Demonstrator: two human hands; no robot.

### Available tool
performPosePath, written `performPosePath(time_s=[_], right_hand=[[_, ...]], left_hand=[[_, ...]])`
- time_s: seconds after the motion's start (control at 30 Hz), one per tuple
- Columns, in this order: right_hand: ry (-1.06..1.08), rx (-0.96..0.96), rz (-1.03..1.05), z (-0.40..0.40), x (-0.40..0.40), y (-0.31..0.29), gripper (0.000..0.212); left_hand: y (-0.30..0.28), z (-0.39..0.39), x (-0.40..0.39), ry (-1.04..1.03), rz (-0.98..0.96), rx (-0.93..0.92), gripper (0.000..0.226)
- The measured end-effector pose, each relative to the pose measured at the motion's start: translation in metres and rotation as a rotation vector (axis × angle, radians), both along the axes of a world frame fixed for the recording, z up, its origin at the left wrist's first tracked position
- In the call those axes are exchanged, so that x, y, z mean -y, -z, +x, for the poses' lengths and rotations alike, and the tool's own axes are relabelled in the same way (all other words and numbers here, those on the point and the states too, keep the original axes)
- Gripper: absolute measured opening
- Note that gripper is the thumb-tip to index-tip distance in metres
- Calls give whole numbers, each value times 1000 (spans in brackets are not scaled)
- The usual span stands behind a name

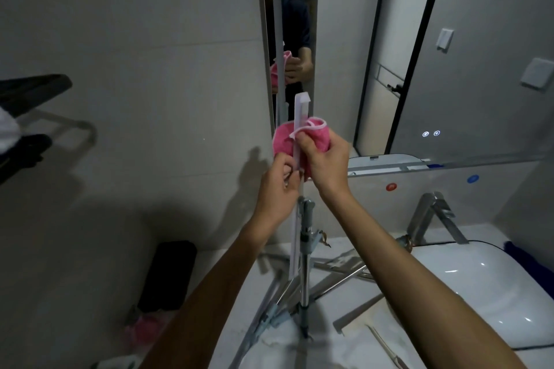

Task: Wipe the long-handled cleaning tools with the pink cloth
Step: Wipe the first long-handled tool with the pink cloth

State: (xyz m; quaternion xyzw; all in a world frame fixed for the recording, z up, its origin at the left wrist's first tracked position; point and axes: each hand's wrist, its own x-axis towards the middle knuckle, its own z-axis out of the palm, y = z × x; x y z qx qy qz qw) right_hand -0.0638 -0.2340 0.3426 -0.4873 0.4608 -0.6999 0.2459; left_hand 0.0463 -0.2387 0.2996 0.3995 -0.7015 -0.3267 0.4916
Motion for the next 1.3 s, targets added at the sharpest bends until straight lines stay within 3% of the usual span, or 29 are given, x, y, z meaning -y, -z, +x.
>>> performPosePath(time_s=[0.2,0.3,0.37,0.53,0.63,0.73,0.8,0.87,1.03,1.3], right_hand=[[37,2,-22,10,-21,29,15],[55,38,-51,9,-25,33,25],[19,31,-3,6,-26,43,17],[-100,-27,241,-5,-28,86,28],[-134,-60,293,-12,-32,106,26],[-220,-150,407,-15,-35,121,30],[-300,-199,448,-16,-35,130,30],[-330,-192,461,-16,-37,135,31],[-292,-307,553,-19,-39,157,23],[-186,-560,719,-24,-48,190,6]], left_hand=[[5,9,-8,33,52,-77,26],[12,10,-8,-114,62,-50,15],[23,11,-6,-231,78,-46,14],[57,13,-11,-252,96,215,29],[69,15,-11,-238,180,364,13],[73,22,-6,-130,164,345,9],[76,24,-7,-31,163,274,23],[82,24,-12,-65,199,198,34],[111,20,-27,-117,305,186,21],[116,23,-38,-259,238,181,24]])
